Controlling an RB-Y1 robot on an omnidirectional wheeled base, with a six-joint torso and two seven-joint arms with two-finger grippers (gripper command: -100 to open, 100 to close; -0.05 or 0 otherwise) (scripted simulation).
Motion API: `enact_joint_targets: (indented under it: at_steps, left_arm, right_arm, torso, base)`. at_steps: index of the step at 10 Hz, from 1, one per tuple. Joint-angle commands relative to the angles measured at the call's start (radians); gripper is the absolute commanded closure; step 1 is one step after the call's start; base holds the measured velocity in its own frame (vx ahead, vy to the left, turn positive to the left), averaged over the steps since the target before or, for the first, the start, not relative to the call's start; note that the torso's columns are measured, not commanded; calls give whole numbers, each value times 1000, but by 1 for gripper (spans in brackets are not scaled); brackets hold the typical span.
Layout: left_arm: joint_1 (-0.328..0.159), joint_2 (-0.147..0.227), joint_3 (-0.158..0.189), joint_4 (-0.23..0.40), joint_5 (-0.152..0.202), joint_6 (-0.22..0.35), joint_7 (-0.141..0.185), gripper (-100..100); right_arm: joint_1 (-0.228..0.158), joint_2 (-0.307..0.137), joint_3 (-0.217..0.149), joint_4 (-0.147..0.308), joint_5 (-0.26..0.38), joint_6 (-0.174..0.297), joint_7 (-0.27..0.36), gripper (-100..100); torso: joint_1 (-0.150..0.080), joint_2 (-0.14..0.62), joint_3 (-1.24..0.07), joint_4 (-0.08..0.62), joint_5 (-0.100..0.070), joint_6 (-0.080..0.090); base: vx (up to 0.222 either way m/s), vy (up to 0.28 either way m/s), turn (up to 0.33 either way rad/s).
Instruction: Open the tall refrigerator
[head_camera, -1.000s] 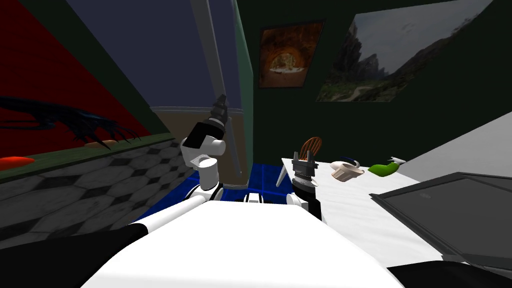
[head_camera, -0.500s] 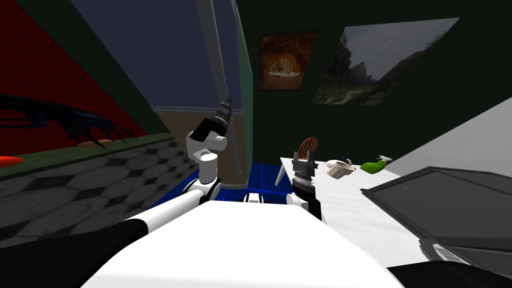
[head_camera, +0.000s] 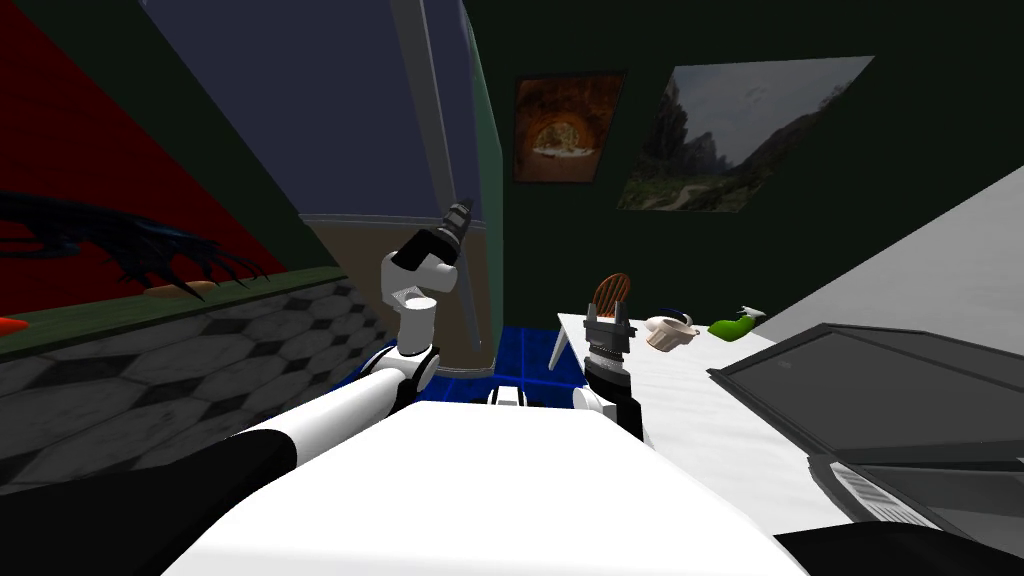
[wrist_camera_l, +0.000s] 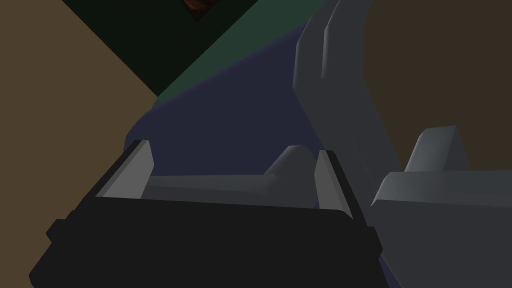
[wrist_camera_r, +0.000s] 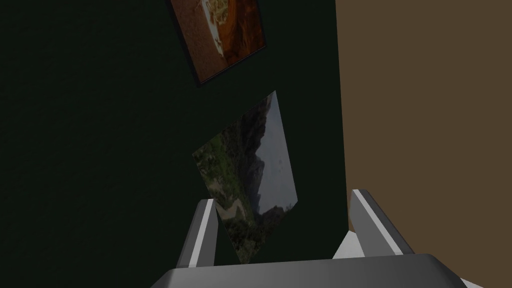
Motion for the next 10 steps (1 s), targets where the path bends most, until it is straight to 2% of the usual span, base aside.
enact_joint_targets:
  at_steps: [1, 3, 4, 5, 6, 7, 8, 10]
  left_arm:
    - [-36, 35, -8, 59, 26, 14, -34, -100]
    - [-93, 82, -19, 126, 59, 33, -77, -100]
    - [-93, 82, -19, 137, 59, 33, -77, -100]
    - [-122, 105, -25, 170, 75, 44, -98, -100]
    - [-122, 105, -25, 177, 75, 44, -98, -100]
    - [-153, 128, -32, 212, 92, 54, -118, -100]
    - [-153, 128, -32, 217, 92, 54, -118, -100]
    - [-214, 172, -45, 284, 123, 77, -157, -100]
  right_arm:
    - [0, 0, 0, 0, 0, 0, 0, 0]
    - [0, 0, 0, 0, 0, 0, 0, 0]
    - [0, 0, 0, 0, 0, 0, 0, 0]
    - [0, 0, 0, 0, 0, 0, 0, 0]
    - [0, 0, 0, 0, 0, 0, 0, 0]
    - [0, 0, 0, 0, 0, 0, 0, 0]
    - [0, 0, 0, 0, 0, 0, 0, 0]
    - [0, 0, 0, 0, 0, 0, 0, 0]
  torso:
    - [1, 1, 0, 0, 0, 0]
    - [2, 0, 0, -1, 1, -1]
    - [2, 2, 2, 0, 2, -2]
    - [3, 4, 3, 1, 1, -2]
    - [3, 2, 1, 2, 1, -1]
    - [2, 2, 1, 2, 1, -2]
    - [2, 1, 0, 2, 0, -1]
    - [3, -1, -2, 3, 0, -1]
  base:
    - [-29, -1, -21]
    - [-36, -4, -53]
    - [-29, -4, -31]
    - [-40, -8, -21]
    - [-34, -3, -21]
    - [-38, -5, -29]
    - [-30, -3, -21]
    - [-57, -11, -29]
